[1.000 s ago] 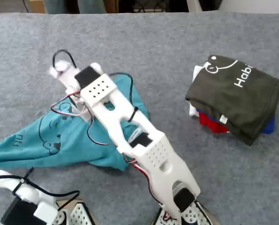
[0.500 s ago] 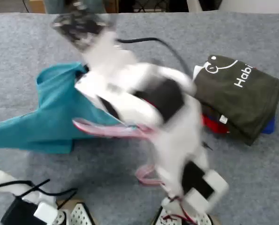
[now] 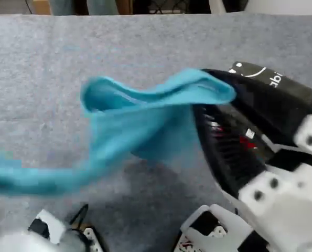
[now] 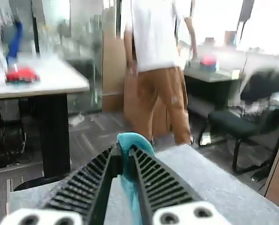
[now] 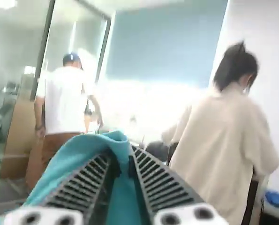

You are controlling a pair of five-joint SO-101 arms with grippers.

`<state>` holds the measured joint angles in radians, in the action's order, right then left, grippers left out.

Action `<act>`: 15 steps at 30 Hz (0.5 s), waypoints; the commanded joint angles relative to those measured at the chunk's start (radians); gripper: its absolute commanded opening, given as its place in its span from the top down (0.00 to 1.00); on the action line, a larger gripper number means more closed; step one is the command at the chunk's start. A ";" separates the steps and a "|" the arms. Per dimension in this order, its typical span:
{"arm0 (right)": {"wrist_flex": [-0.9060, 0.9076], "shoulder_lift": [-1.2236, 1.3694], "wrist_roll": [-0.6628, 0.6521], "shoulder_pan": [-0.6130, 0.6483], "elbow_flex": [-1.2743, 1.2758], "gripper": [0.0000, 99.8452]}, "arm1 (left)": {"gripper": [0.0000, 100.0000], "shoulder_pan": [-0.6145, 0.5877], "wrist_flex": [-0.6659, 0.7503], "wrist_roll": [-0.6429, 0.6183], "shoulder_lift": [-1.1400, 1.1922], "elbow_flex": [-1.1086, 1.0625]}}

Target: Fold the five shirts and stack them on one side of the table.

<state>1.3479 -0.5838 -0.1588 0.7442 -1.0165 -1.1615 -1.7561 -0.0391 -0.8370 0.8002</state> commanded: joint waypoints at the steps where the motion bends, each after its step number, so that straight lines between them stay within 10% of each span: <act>1: -0.048 -0.002 -0.005 -0.020 -0.010 0.99 | 0.97 0.008 -0.003 -0.008 -0.083 -0.113; 8: -0.035 0.077 -0.008 -0.178 0.197 0.99 | 0.97 0.008 0.026 -0.003 -0.195 -0.538; 15: -0.359 0.255 -0.035 -0.299 0.688 0.99 | 0.97 0.266 0.546 -0.003 -0.213 -1.202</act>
<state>1.1715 -0.3828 -0.1741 0.4941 -0.5132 -1.0219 -1.4753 -0.0407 -1.0579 -0.1128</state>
